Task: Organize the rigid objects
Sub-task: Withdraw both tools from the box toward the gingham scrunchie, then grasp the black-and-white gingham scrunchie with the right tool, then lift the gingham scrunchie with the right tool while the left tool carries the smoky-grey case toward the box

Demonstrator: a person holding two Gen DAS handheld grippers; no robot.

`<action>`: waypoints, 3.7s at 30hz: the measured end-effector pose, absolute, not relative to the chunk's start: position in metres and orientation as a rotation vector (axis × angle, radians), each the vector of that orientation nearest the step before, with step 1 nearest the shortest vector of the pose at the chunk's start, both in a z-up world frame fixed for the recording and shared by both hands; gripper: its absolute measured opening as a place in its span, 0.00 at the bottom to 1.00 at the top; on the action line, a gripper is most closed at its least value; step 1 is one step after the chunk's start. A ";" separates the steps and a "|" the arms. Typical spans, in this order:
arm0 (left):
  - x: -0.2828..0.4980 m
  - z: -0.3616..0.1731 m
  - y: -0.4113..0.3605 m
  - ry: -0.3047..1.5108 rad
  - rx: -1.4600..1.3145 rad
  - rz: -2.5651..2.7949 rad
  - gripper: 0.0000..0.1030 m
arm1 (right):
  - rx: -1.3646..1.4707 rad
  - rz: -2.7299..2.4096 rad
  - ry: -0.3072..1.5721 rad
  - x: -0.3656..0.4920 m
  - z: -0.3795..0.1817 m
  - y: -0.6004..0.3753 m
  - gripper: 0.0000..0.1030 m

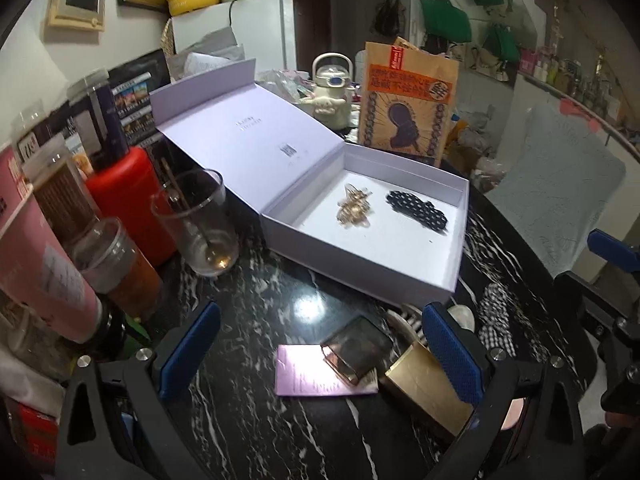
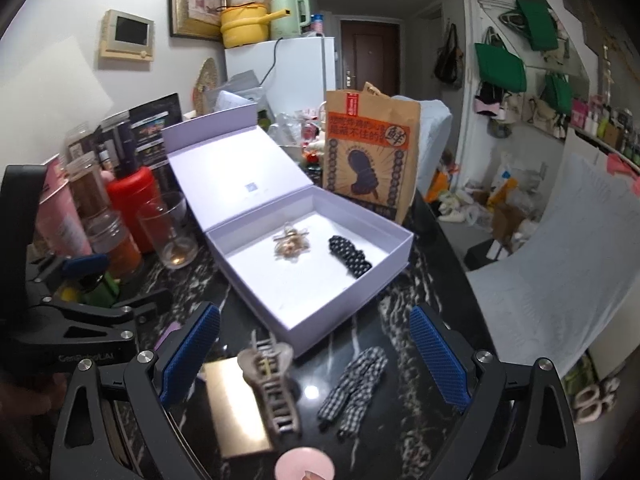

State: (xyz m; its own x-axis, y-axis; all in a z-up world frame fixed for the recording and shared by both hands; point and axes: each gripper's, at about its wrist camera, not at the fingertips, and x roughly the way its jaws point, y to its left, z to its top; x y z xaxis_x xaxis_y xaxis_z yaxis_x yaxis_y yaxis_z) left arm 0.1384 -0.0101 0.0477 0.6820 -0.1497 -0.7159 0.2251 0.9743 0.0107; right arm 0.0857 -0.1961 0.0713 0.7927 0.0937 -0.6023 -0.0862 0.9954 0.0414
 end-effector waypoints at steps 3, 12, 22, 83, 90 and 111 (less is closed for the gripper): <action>0.134 0.045 -0.008 0.795 0.115 -0.198 0.99 | -0.002 0.082 0.641 0.076 0.067 -0.194 0.94; 0.121 0.031 0.000 0.812 0.090 -0.204 0.99 | -0.002 0.140 0.651 0.059 0.040 -0.191 0.94; 0.118 0.005 0.010 0.865 0.044 -0.205 0.99 | -0.007 0.203 0.682 0.053 0.012 -0.188 0.94; 0.159 -0.038 -0.002 0.859 -0.018 -0.363 0.58 | 0.093 0.096 0.872 0.109 -0.052 -0.238 0.64; 0.159 -0.039 0.002 0.862 -0.035 -0.360 0.58 | 0.057 0.071 0.915 0.116 -0.061 -0.231 0.44; 0.139 -0.025 0.005 0.824 -0.053 -0.358 0.58 | 0.051 0.080 0.844 0.088 -0.042 -0.231 0.22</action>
